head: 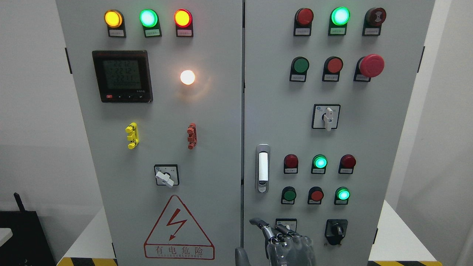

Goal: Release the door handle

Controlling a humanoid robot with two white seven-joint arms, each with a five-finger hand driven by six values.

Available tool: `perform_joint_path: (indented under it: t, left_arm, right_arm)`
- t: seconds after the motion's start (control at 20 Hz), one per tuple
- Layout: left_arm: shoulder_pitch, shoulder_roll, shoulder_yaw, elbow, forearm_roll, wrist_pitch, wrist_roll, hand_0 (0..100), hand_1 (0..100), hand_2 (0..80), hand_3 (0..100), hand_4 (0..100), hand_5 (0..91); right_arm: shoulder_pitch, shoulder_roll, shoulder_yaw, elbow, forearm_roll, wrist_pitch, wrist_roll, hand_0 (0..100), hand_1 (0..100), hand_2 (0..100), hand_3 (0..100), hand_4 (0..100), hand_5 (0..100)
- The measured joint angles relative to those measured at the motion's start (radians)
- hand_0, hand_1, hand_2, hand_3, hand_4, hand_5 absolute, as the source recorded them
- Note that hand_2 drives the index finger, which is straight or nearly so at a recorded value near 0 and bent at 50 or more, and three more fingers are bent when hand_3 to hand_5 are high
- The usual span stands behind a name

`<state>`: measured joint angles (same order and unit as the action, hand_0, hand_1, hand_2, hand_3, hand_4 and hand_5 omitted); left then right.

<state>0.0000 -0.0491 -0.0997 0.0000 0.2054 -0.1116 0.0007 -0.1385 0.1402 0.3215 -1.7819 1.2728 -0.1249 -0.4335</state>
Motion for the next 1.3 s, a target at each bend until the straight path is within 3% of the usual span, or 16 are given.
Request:
perform_joint_path:
  t: [0.2, 0.3, 0.45, 1.3]
  left_arm:
    - [0.0, 0.0, 0.0, 0.0, 0.0, 0.0, 0.0, 12, 39, 0.0, 0, 0, 0.0]
    - [0.0, 0.0, 0.0, 0.0, 0.0, 0.0, 0.0, 12, 39, 0.0, 0, 0, 0.0]
    - [0.0, 0.0, 0.0, 0.0, 0.0, 0.0, 0.0, 12, 39, 0.0, 0, 0, 0.0]
    - [0.0, 0.0, 0.0, 0.0, 0.0, 0.0, 0.0, 12, 39, 0.0, 0, 0, 0.0]
  right_arm:
    - [0.019, -0.001, -0.007, -0.01, -0.04, -0.047, -0.011, 31, 0, 88, 100, 93, 97]
    - [0.028, -0.002, -0.011, -0.013, -0.057, -0.061, -0.013, 30, 0, 95, 100, 100, 97]
    - [0.036, -0.003, -0.015, -0.019, -0.08, -0.074, -0.014, 29, 0, 100, 100, 100, 97]
    - [0.046, -0.021, -0.044, -0.05, -0.111, -0.081, -0.003, 33, 0, 100, 100, 100, 98]
